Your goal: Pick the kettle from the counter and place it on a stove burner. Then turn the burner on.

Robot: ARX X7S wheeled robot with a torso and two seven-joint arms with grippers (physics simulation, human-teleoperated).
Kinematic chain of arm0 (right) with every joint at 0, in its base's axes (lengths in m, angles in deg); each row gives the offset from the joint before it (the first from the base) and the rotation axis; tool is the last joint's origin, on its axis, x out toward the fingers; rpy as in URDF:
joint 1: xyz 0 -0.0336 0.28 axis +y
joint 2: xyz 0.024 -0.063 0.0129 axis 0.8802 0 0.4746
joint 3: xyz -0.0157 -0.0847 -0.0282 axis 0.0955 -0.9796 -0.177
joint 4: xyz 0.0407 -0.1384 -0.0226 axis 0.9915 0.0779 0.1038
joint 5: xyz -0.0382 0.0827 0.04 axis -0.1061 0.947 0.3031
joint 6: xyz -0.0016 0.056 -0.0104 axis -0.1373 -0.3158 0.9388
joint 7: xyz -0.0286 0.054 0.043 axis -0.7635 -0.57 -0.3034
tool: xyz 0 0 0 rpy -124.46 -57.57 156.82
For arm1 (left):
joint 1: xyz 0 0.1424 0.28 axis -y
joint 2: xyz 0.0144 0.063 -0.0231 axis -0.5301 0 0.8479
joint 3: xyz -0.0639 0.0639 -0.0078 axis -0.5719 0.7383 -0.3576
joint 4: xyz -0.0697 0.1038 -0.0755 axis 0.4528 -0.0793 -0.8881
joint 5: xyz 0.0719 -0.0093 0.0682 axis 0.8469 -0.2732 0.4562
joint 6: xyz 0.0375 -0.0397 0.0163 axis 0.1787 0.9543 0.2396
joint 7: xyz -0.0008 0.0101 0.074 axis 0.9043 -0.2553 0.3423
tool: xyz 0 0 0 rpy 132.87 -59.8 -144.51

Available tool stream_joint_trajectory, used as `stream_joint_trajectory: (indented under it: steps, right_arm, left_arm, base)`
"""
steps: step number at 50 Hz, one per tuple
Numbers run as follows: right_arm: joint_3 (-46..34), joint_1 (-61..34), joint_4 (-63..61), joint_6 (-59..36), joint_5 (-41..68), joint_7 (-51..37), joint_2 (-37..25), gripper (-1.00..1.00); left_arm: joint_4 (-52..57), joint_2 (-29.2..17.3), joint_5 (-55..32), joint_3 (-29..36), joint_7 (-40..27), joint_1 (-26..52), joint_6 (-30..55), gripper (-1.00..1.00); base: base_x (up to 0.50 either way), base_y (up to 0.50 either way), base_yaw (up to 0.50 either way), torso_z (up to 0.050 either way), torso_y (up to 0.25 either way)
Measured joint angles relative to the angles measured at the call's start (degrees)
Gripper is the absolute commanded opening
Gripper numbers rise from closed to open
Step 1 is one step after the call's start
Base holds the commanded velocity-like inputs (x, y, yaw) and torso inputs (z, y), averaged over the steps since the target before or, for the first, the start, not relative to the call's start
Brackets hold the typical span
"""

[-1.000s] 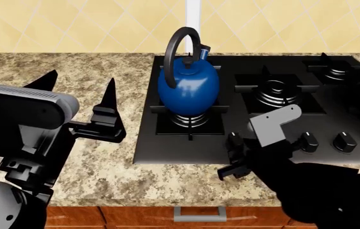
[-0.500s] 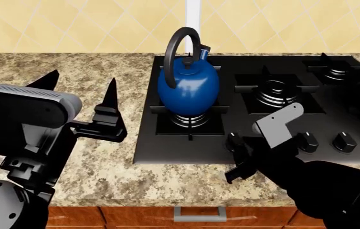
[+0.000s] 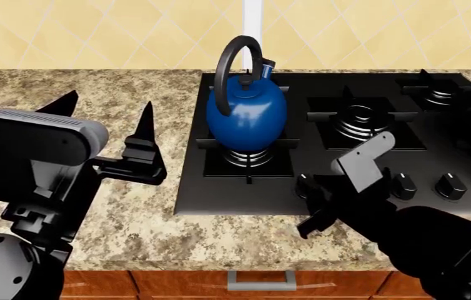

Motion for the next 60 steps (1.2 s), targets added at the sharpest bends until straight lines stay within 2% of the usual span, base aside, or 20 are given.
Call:
stream_joint_trajectory:
  steps: [22, 43, 44, 52, 60]
  right_arm:
    - [-0.6, 3.1, 1.6, 8.5, -6.9, 5.9, -1.1, -1.0]
    - [-0.4, 4.3, 5.6, 14.8, -7.4, 10.3, -1.0, -1.0]
    - [-0.4, 4.4, 5.6, 15.0, -7.4, 10.3, -1.0, 1.0]
    - [0.0, 5.3, 3.7, 16.4, -6.2, 9.8, -0.6, 1.0]
    - [2.3, 5.6, -3.6, 16.7, -3.4, 6.9, -2.8, 1.0]
  left_arm:
    - [-0.5, 0.2, 0.6, 0.7, 0.2, -0.1, -0.4, 1.0]
    - [-0.8, 0.1, 0.2, 0.8, 0.0, 0.6, -0.4, 1.0]
    - [-0.8, 0.0, 0.1, 0.8, 0.0, 0.6, -0.4, 1.0]
    - [-0.2, -0.4, -0.5, 0.3, -0.4, 0.5, -0.6, 1.0]
    - [1.1, -1.2, -1.9, -0.9, -1.1, -0.6, -1.0, 1.0]
  base:
    - [0.0, 0.0, 0.0, 0.0, 0.0]
    - [0.0, 0.0, 0.0, 0.0, 0.0]
    - [0.0, 0.0, 0.01, 0.0, 0.0]
    - [0.0, 0.0, 0.0, 0.0, 0.0]
    - [0.0, 0.0, 0.0, 0.0, 0.0]
